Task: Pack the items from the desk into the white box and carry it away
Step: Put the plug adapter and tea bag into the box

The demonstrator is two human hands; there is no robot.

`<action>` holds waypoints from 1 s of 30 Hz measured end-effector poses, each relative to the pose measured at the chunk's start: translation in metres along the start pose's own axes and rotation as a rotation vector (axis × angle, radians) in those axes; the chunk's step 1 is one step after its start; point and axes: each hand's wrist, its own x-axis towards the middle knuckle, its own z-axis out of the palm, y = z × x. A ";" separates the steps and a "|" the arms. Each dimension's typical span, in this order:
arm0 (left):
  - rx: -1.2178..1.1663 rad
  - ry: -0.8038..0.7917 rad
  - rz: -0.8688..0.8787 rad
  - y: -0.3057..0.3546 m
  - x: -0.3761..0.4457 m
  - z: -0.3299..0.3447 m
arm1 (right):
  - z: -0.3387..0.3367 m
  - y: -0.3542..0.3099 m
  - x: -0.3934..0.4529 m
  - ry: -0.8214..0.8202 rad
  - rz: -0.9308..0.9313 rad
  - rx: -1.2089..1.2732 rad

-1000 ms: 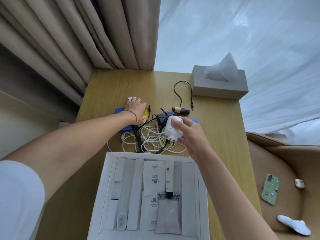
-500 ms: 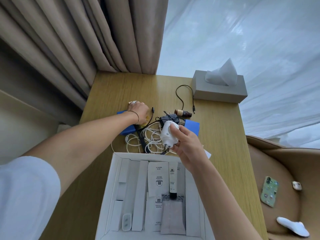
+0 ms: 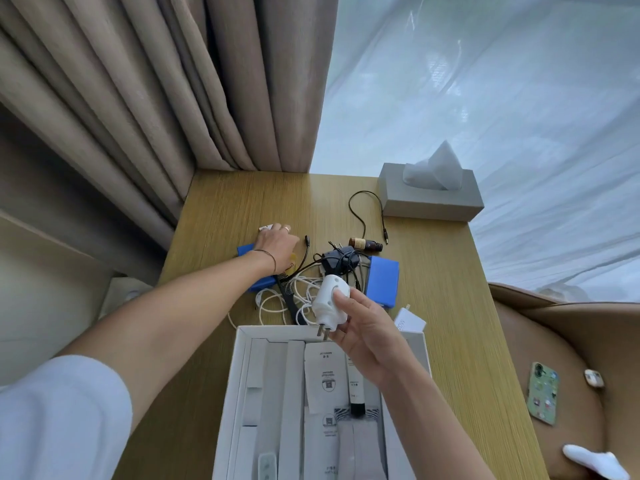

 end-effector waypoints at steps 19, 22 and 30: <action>-1.330 0.375 -0.345 -0.033 -0.131 -0.088 | 0.018 0.068 -0.033 0.021 0.071 -0.441; -1.477 0.323 -0.433 -0.032 -0.162 -0.080 | 0.022 0.084 -0.031 0.146 0.094 -0.608; -1.561 0.262 -0.498 -0.030 -0.239 -0.047 | 0.033 0.117 0.003 0.454 0.023 -0.944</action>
